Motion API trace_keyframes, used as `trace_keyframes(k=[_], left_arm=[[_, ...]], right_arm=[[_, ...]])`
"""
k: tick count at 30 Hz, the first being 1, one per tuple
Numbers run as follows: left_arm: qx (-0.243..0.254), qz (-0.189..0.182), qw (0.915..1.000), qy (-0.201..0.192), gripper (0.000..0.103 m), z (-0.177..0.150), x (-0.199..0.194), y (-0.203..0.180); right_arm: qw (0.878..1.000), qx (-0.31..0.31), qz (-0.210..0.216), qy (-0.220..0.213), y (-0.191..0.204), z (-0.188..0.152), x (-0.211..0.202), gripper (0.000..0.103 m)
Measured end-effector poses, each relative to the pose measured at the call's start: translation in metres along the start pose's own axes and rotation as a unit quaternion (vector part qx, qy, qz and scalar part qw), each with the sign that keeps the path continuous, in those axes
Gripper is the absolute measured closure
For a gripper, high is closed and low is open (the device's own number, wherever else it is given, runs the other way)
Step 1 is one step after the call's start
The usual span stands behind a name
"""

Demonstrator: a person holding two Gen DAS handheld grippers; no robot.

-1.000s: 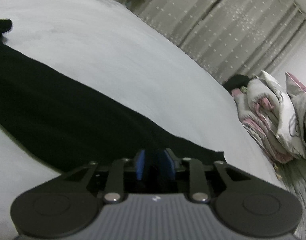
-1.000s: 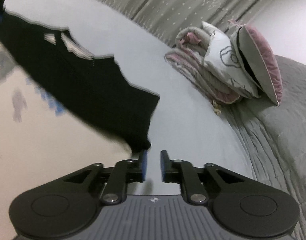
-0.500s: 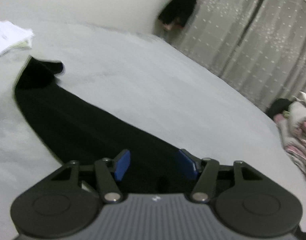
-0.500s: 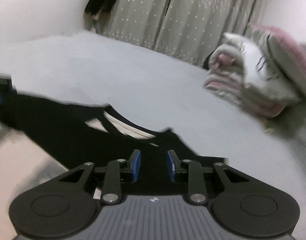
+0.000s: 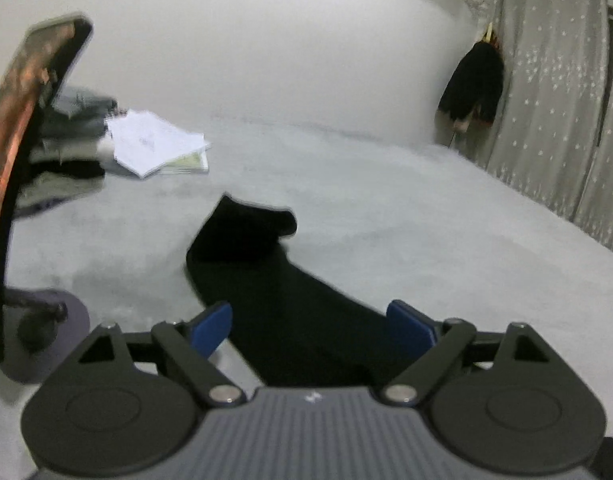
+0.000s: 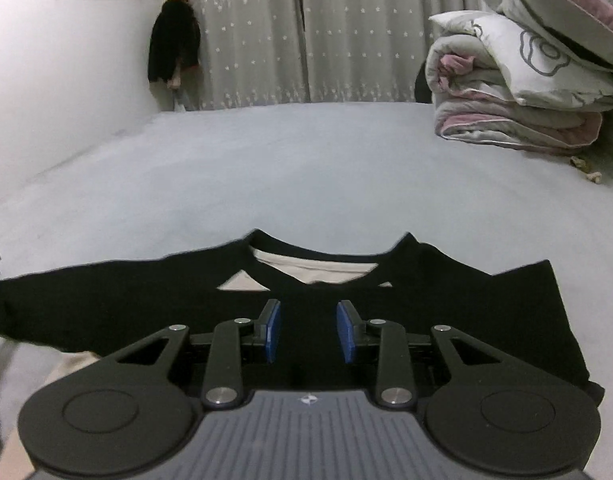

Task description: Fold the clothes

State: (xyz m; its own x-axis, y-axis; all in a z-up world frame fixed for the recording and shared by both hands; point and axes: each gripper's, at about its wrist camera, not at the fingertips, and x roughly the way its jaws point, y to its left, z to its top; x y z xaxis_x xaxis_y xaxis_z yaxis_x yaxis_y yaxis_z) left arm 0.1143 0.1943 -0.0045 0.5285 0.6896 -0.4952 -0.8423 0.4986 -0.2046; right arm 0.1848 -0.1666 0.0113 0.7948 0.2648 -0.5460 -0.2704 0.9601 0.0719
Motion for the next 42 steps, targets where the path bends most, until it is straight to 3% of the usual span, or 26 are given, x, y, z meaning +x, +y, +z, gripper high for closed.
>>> trace_keyframes(k=[3,6,9,13,17,22,25,27,29,33,37,39,42], left_arm=[[-0.035,-0.021,0.9982,0.043,0.016,-0.002,0.012,0.009],[-0.061,-0.027,0.9970,0.038,0.026,-0.003,0.016,0.016],[-0.078,-0.035,0.9958,0.032,0.047,-0.004,0.021,0.020],[-0.094,-0.065,0.9932,0.021,0.090,-0.002,0.024,0.026],[-0.093,-0.115,0.9890,0.004,0.099,0.001,0.016,0.023],[-0.070,-0.172,0.9822,-0.029,0.099,0.002,-0.006,0.012],[-0.054,-0.162,0.9849,-0.029,0.098,0.003,-0.013,0.007],[-0.042,-0.128,0.9905,-0.029,0.085,0.003,-0.013,0.003],[-0.039,-0.084,0.9951,-0.035,0.038,0.002,-0.010,0.003],[-0.038,-0.012,0.9981,-0.048,0.014,0.003,-0.003,0.005],[-0.056,-0.005,0.9984,-0.007,0.014,0.004,0.014,0.009],[-0.078,-0.026,0.9962,0.029,0.032,0.003,0.027,0.016],[-0.116,-0.072,0.9898,0.041,0.065,0.001,0.032,0.024]], right_arm=[[1.000,0.015,0.016,-0.002,-0.007,-0.001,-0.001,0.072],[0.999,0.031,0.028,-0.004,-0.012,0.000,-0.002,0.072],[0.998,0.045,0.033,-0.003,-0.017,0.000,-0.002,0.072],[0.998,0.055,0.030,-0.004,-0.022,-0.001,-0.002,0.072],[0.997,0.065,0.032,-0.002,-0.025,-0.001,-0.001,0.072],[0.997,0.068,0.034,0.001,-0.026,-0.002,0.000,0.072],[0.997,0.069,0.034,0.002,-0.027,-0.002,0.000,0.072],[0.997,0.071,0.035,0.003,-0.027,-0.002,0.000,0.072],[0.997,0.072,0.035,0.004,-0.027,-0.002,0.000,0.072],[0.997,0.072,0.036,0.007,-0.026,-0.003,0.001,0.070],[0.997,0.070,0.037,0.009,-0.023,-0.004,0.002,0.068],[0.997,0.069,0.037,0.011,-0.021,-0.004,0.002,0.067],[0.997,0.069,0.038,0.013,-0.020,-0.005,0.003,0.067]])
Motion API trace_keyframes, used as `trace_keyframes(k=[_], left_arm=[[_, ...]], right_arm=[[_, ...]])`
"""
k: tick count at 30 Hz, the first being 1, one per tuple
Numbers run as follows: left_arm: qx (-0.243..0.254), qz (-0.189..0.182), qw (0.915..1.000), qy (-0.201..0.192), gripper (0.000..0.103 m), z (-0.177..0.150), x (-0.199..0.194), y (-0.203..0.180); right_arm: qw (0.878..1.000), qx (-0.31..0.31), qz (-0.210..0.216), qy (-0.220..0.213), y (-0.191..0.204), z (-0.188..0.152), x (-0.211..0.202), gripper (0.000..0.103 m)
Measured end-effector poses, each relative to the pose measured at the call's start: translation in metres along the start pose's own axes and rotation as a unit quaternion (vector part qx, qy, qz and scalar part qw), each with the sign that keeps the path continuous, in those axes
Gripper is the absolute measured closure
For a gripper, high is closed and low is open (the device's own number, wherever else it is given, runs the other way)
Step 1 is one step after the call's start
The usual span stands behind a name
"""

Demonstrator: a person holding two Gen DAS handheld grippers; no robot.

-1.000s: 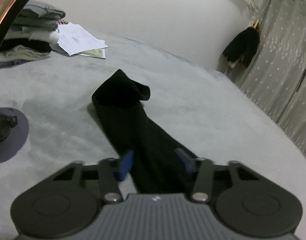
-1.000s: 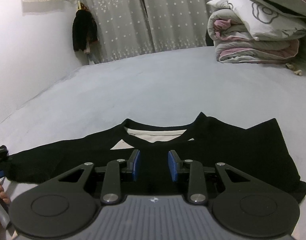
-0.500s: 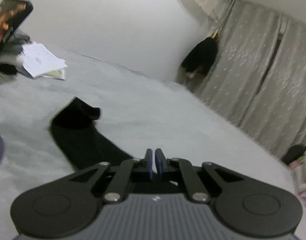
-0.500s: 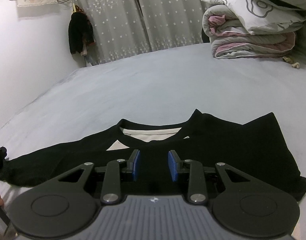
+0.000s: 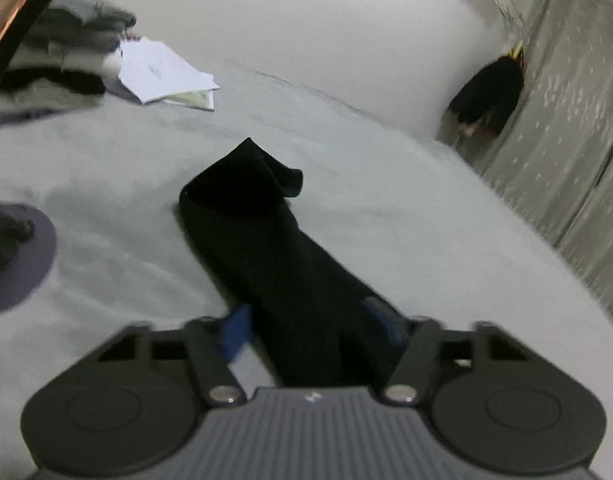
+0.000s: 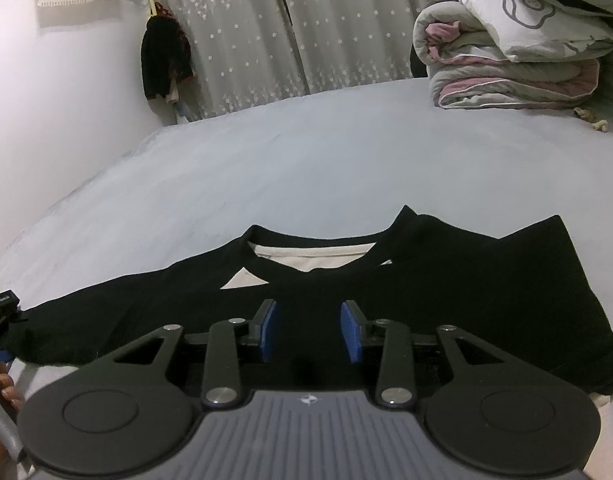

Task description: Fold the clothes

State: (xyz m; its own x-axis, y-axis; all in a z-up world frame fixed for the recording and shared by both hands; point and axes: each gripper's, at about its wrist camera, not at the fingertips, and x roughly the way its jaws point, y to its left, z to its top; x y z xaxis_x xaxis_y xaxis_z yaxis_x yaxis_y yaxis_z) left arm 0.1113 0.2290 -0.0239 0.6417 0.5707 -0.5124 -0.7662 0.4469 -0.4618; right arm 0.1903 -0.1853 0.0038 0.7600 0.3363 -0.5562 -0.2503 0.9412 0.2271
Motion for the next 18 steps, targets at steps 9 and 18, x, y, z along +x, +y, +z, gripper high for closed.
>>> trace_keyframes(k=[9,18], left_arm=[[-0.052,-0.136,0.9892,0.013,0.094,0.005,-0.001,0.013],[-0.012,-0.294,0.9557,-0.002,0.094,-0.001,-0.026,-0.006]], right_arm=[[1.000,0.004,0.004,0.003,0.000,-0.001,0.002,0.067],[0.998,0.044,0.049,0.021,-0.005,-0.002,0.008,0.067]])
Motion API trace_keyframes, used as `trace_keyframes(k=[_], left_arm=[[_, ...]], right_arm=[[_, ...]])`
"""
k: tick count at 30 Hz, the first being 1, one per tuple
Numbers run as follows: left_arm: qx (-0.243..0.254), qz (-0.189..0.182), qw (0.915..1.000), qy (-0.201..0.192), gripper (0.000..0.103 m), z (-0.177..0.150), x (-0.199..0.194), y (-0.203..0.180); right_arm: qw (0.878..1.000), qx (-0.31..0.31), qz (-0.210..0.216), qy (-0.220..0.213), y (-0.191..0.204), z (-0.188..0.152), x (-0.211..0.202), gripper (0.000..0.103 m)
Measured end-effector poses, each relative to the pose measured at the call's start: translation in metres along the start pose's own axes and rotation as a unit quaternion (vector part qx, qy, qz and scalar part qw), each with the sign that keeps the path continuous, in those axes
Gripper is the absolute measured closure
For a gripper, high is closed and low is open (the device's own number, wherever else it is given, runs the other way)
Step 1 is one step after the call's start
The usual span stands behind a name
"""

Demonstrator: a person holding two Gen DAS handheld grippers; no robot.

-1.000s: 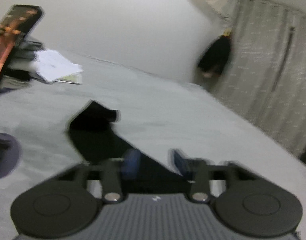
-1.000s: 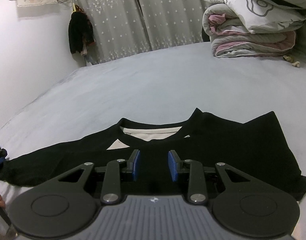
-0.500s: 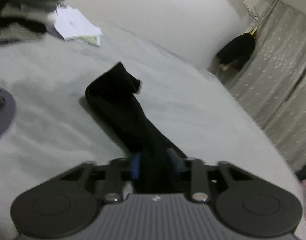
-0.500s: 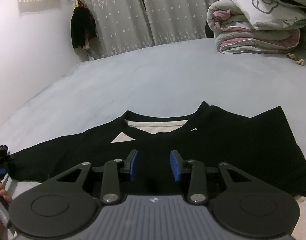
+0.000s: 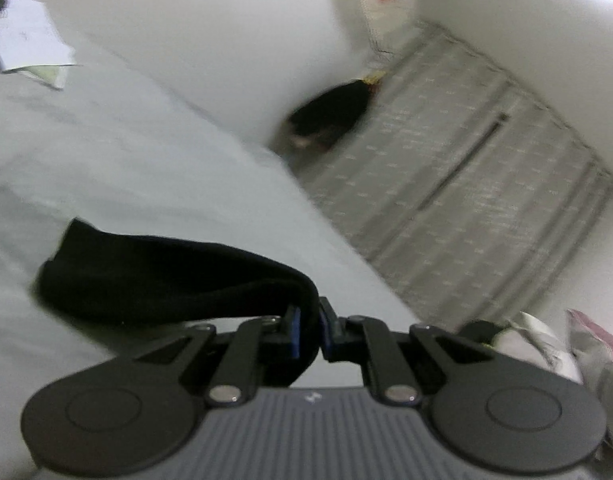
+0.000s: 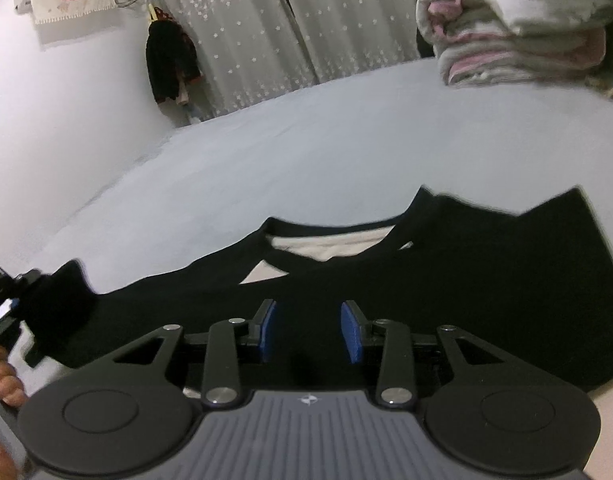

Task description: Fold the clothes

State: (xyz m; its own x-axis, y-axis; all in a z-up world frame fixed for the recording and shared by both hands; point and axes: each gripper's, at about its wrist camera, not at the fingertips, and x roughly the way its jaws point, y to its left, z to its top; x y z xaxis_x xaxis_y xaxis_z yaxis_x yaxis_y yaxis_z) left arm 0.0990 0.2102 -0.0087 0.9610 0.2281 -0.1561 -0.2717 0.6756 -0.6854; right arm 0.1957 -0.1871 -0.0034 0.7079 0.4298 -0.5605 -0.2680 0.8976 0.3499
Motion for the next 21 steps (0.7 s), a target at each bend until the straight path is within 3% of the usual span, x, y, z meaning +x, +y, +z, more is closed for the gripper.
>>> trace_keyframes(k=[6,10,16,21], left_arm=[[0.026,-0.079,0.9959,0.034,0.094,-0.019,-0.007,-0.033],[0.054,-0.140,0.9864,0.067,0.094,-0.038,-0.013,-0.061],[0.097,-0.206,0.9626,0.147,0.094,-0.080,-0.013,-0.094],[0.153,-0.220,0.9373,0.223,0.094,-0.118,-0.001,-0.107]], right_arm=[[1.000,0.012,0.017,0.006,0.001,-0.001,0.002,0.067],[1.000,0.024,0.019,0.002,-0.003,0.001,-0.001,0.067],[0.999,0.045,0.017,-0.005,-0.011,0.004,-0.005,0.067],[0.999,0.052,0.007,-0.011,-0.016,0.007,-0.007,0.067]])
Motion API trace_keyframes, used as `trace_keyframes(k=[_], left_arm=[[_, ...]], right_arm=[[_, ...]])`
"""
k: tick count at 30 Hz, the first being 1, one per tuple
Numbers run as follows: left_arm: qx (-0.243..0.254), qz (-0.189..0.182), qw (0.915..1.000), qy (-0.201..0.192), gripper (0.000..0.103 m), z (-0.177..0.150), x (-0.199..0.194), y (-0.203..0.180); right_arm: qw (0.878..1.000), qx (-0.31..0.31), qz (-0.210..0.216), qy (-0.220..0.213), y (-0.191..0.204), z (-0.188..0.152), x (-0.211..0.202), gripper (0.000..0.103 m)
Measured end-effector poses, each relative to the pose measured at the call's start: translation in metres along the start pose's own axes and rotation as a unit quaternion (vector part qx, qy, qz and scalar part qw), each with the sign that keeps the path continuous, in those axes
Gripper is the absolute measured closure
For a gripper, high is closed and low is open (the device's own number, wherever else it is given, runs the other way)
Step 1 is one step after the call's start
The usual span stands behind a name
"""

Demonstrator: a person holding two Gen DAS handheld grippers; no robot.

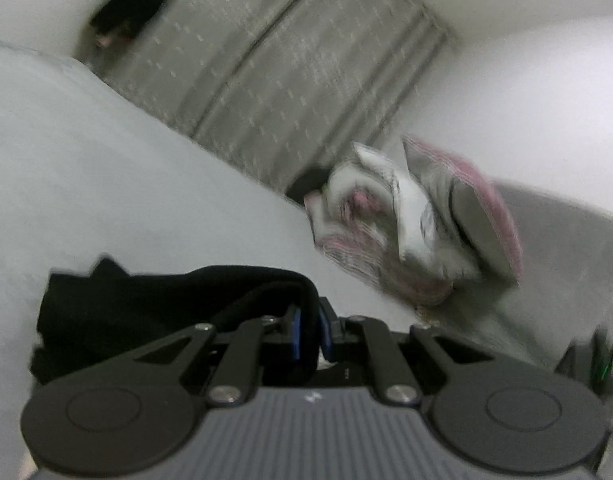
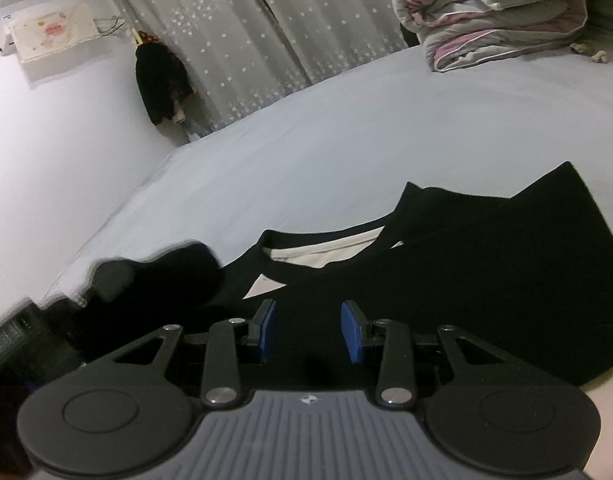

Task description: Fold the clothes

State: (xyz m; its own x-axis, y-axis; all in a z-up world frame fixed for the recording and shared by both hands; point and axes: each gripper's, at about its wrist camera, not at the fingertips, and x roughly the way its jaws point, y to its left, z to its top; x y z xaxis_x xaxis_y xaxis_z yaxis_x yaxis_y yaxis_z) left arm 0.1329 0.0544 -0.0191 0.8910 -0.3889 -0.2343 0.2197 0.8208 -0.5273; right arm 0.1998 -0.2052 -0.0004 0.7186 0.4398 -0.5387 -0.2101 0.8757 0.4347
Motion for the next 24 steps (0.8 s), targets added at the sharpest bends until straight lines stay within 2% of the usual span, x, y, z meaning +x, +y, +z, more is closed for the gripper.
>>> trace_keyframes(k=[2,5,7,9,10,11,12,15,17,19,21,24], left_arm=[[0.017,0.012,0.9989,0.043,0.093,-0.006,0.013,-0.004],[0.027,0.044,0.9925,0.111,0.090,-0.010,0.033,0.002],[0.018,0.050,0.9900,0.131,0.086,-0.013,0.037,0.006],[0.007,0.046,0.9896,0.136,0.073,-0.014,0.031,0.010],[0.002,0.044,0.9893,0.139,0.060,-0.012,0.028,0.011],[-0.002,0.044,0.9887,0.143,0.053,-0.010,0.025,0.011],[-0.005,0.045,0.9879,0.148,0.051,-0.005,0.020,0.011],[-0.001,0.072,0.9872,0.143,0.039,0.016,0.005,0.009],[0.003,0.099,0.9872,0.124,0.027,0.031,-0.004,0.008],[0.009,0.144,0.9852,0.094,0.024,0.043,-0.017,0.010],[0.016,0.191,0.9793,0.066,0.022,0.050,-0.027,0.015],[0.013,0.250,0.9672,0.044,0.020,0.054,-0.033,0.029]], right_arm=[[1.000,0.000,-0.005,0.000,-0.001,0.000,0.000,0.067],[1.000,-0.002,-0.009,0.006,-0.002,-0.001,0.004,0.067],[1.000,-0.004,-0.012,0.010,-0.002,-0.002,0.006,0.067],[1.000,-0.005,-0.013,0.012,-0.002,-0.002,0.006,0.067],[1.000,-0.005,-0.013,0.012,-0.002,-0.002,0.006,0.067],[1.000,-0.005,-0.012,0.013,-0.002,-0.002,0.006,0.067],[1.000,-0.005,-0.012,0.013,-0.002,-0.002,0.006,0.067],[1.000,-0.005,-0.011,0.014,-0.003,-0.001,0.006,0.067],[1.000,-0.004,-0.010,0.012,-0.004,0.000,0.004,0.067],[1.000,-0.001,-0.009,0.010,-0.005,0.001,0.003,0.067],[1.000,0.002,-0.007,0.007,-0.006,0.002,0.001,0.066],[1.000,0.005,-0.006,0.006,-0.007,0.003,0.000,0.066]])
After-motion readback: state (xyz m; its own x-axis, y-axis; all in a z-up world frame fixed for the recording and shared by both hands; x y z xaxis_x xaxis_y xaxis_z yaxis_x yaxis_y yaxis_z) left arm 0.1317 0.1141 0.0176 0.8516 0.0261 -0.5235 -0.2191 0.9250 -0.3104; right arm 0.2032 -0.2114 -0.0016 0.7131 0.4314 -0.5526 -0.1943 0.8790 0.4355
